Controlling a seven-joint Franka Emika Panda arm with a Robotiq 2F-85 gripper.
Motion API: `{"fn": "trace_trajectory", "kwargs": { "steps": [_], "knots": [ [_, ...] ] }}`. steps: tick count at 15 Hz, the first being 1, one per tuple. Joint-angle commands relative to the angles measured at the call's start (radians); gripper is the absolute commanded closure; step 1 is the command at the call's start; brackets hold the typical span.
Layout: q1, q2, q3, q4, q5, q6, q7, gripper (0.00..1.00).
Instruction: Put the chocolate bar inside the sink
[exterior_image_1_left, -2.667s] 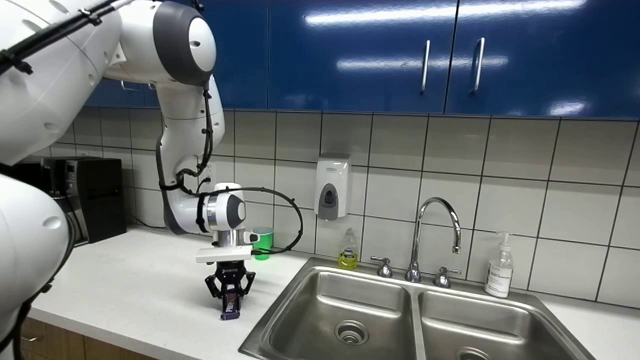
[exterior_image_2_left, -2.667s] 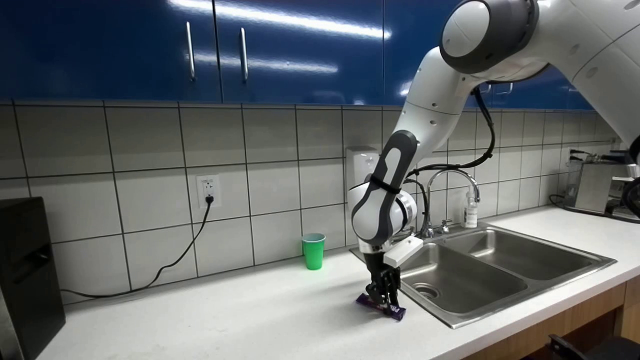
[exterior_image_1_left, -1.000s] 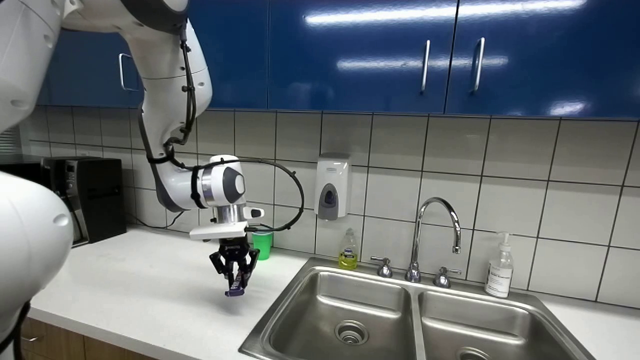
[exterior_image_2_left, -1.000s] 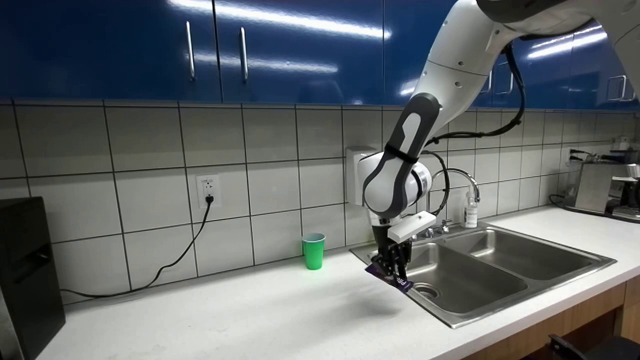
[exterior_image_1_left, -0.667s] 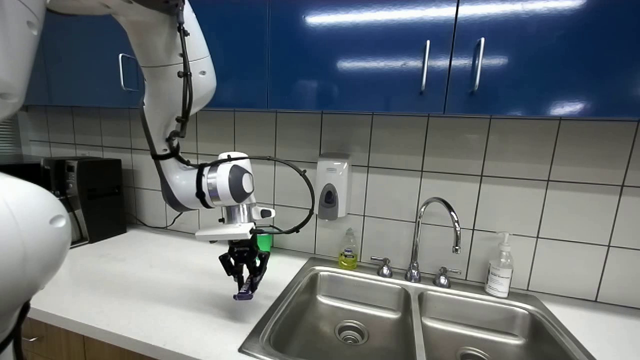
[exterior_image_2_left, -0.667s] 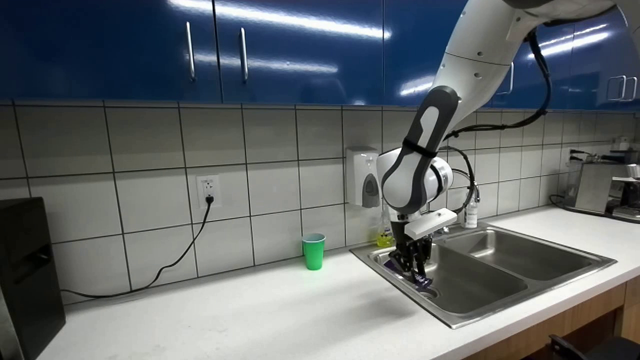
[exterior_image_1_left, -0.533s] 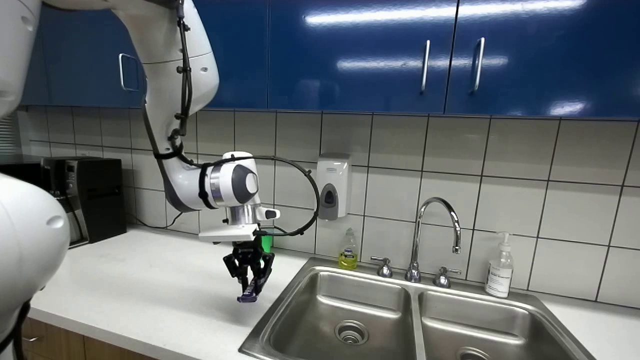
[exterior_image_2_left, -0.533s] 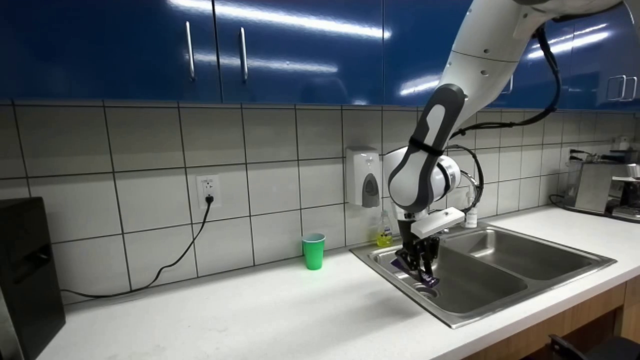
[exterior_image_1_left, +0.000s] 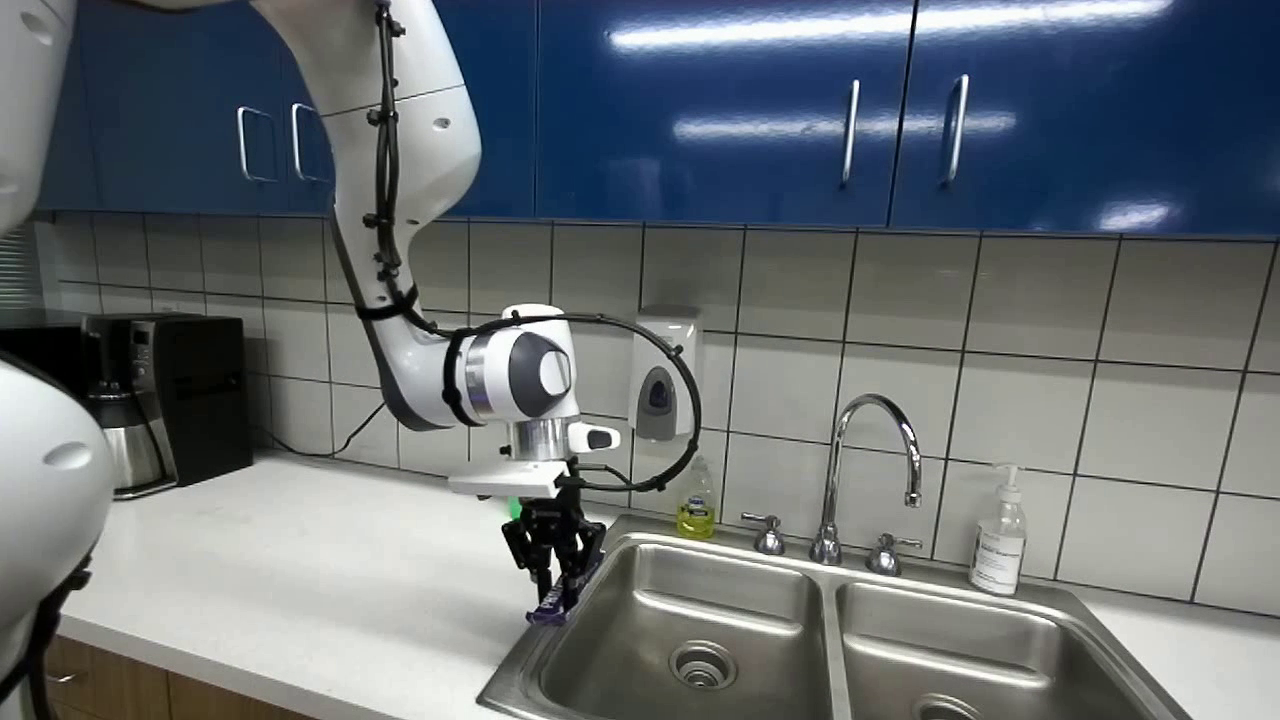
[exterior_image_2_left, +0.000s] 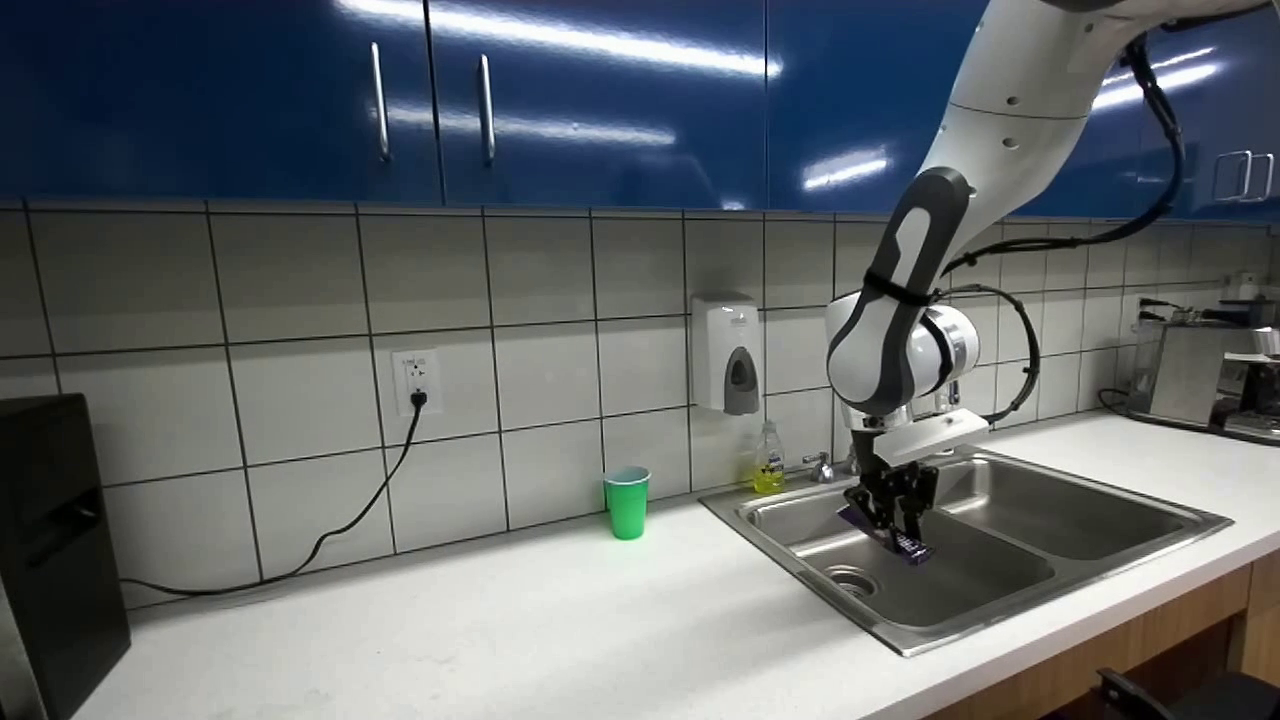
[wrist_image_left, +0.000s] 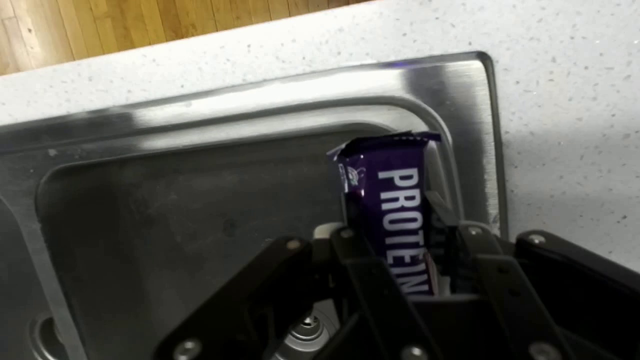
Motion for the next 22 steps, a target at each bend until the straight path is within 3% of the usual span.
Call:
{"fn": "trace_trajectory", "kwargs": {
  "steps": [1, 9, 15, 22],
  "knots": [
    [-0.076, 0.017, -0.011, 0.043, 0.01, 0.006, -0.077, 0.9],
    [-0.183, 0.19, 0.012, 0.279, 0.104, -0.027, -0.231, 0.9],
    [-0.189, 0.361, 0.061, 0.447, 0.168, -0.055, -0.265, 0.9],
    [-0.188, 0.494, 0.079, 0.539, 0.181, -0.077, -0.257, 0.9]
  ]
}}
